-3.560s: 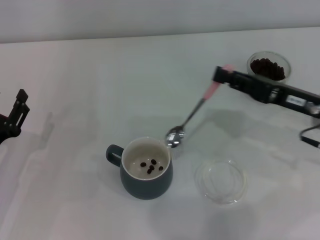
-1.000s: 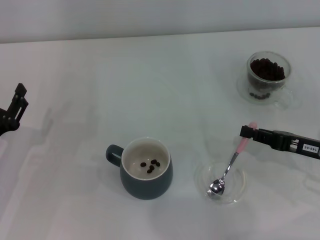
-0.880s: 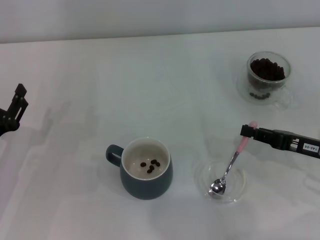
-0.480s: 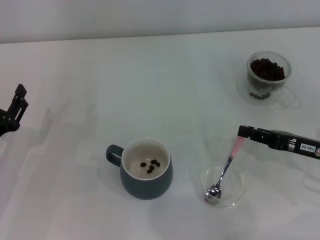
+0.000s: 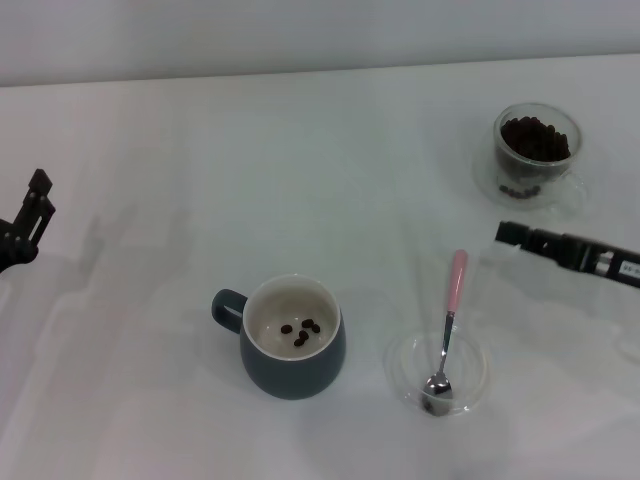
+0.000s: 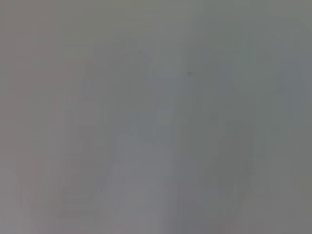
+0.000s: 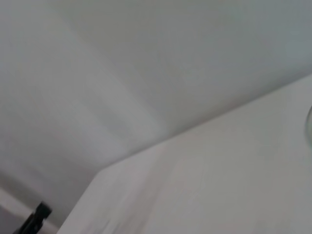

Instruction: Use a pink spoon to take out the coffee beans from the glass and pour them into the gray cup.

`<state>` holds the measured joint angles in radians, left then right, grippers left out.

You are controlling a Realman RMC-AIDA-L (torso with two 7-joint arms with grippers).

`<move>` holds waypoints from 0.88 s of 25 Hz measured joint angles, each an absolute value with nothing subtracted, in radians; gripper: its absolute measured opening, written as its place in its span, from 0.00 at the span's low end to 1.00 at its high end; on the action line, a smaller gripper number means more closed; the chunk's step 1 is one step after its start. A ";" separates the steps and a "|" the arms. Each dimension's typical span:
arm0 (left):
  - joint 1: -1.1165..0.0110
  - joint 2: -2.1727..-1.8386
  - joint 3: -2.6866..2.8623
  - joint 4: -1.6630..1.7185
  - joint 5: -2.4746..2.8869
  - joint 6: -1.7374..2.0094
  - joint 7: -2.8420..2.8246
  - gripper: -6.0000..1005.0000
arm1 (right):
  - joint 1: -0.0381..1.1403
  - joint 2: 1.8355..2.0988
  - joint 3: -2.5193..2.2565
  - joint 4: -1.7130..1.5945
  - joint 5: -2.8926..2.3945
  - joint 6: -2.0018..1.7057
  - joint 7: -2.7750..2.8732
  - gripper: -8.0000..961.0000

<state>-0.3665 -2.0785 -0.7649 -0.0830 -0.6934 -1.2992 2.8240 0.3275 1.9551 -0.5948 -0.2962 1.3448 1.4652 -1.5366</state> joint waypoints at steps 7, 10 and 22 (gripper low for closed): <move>-0.367 -2.078 -0.766 -0.075 -0.695 -1.300 2.824 0.65 | 0.316 1.922 -0.465 -0.324 1.351 1.471 -1.555 0.28; -0.367 -2.077 -0.767 -0.073 -0.695 -1.304 2.824 0.65 | 0.306 1.919 -0.366 -0.359 1.351 1.466 -1.582 0.28; -0.374 -2.075 -0.769 -0.063 -0.740 -1.319 2.825 0.65 | 0.313 1.969 -0.048 -0.364 1.359 1.397 -1.962 0.28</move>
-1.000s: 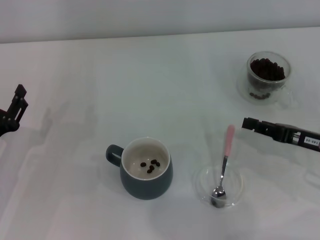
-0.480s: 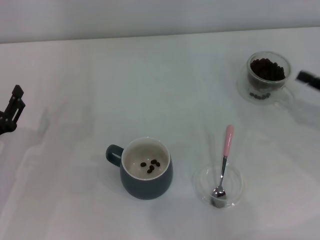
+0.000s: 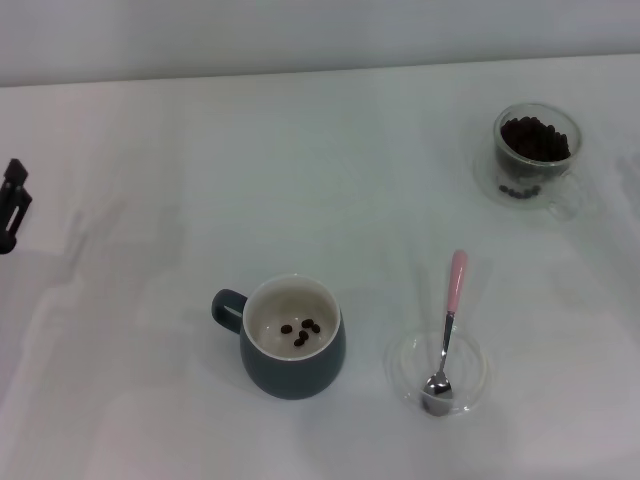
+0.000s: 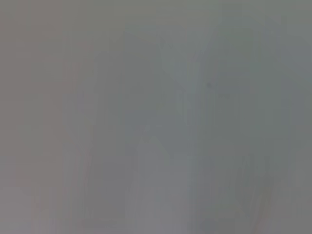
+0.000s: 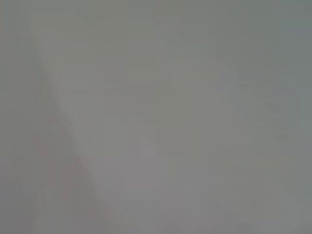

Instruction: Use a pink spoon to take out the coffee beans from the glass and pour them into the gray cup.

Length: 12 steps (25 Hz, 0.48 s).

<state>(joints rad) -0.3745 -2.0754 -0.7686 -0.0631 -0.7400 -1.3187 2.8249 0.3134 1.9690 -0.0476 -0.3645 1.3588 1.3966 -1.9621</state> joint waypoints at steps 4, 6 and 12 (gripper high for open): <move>-0.370 -2.075 -0.769 -0.056 -0.767 -1.332 2.825 0.65 | 0.312 1.997 -0.023 -0.330 1.432 1.348 -2.161 0.28; -0.370 -2.076 -0.769 -0.053 -0.793 -1.342 2.825 0.65 | 0.312 1.997 -0.023 -0.296 1.474 1.324 -2.269 0.28; -0.370 -2.078 -0.769 -0.049 -0.874 -1.374 2.826 0.65 | 0.321 1.998 -0.019 -0.255 1.546 1.282 -2.501 0.28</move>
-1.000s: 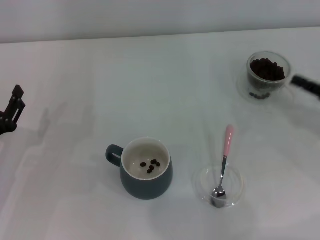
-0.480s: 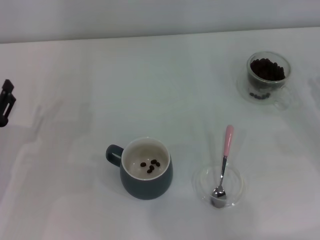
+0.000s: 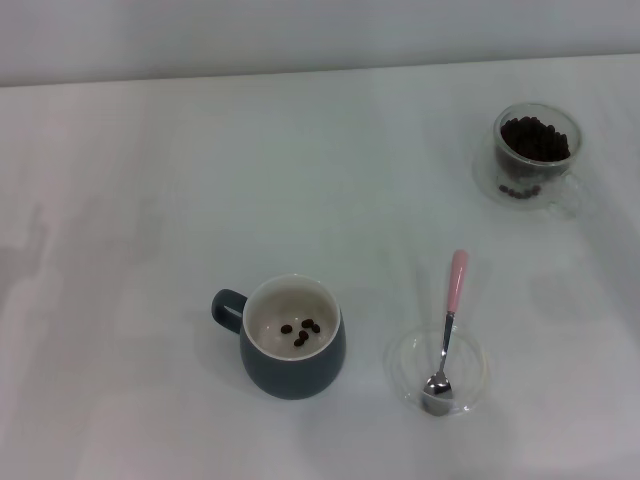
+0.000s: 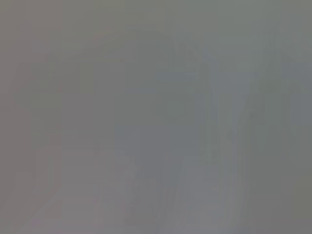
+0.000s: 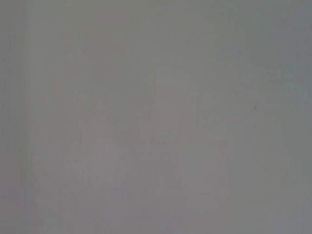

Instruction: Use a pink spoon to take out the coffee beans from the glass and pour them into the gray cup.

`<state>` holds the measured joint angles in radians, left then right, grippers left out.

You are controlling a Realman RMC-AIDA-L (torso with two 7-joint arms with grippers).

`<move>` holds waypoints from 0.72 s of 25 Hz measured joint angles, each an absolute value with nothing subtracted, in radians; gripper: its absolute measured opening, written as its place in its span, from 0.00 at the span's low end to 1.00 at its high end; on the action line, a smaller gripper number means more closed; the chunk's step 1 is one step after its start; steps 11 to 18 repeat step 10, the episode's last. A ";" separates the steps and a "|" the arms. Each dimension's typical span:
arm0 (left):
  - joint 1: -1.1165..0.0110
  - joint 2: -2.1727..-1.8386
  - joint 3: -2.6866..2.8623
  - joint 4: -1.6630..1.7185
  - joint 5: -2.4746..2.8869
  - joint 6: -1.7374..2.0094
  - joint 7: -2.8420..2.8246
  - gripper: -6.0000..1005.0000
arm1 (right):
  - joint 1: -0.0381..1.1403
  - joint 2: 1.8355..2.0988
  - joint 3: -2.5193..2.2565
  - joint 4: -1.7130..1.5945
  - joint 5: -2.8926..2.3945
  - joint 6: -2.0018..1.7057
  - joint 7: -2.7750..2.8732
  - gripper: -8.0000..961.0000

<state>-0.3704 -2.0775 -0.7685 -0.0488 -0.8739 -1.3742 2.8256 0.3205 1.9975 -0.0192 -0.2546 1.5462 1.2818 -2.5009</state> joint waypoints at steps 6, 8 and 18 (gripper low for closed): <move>-0.380 -2.077 -0.769 -0.045 -0.900 -1.370 2.826 0.65 | 0.327 2.000 -0.010 -0.203 1.569 1.248 -2.673 0.28; -0.383 -2.076 -0.769 -0.044 -0.902 -1.363 2.826 0.65 | 0.328 2.000 -0.009 -0.189 1.585 1.242 -2.698 0.28; -0.383 -2.076 -0.768 -0.044 -0.903 -1.369 2.826 0.65 | 0.328 2.000 -0.009 -0.189 1.597 1.241 -2.700 0.28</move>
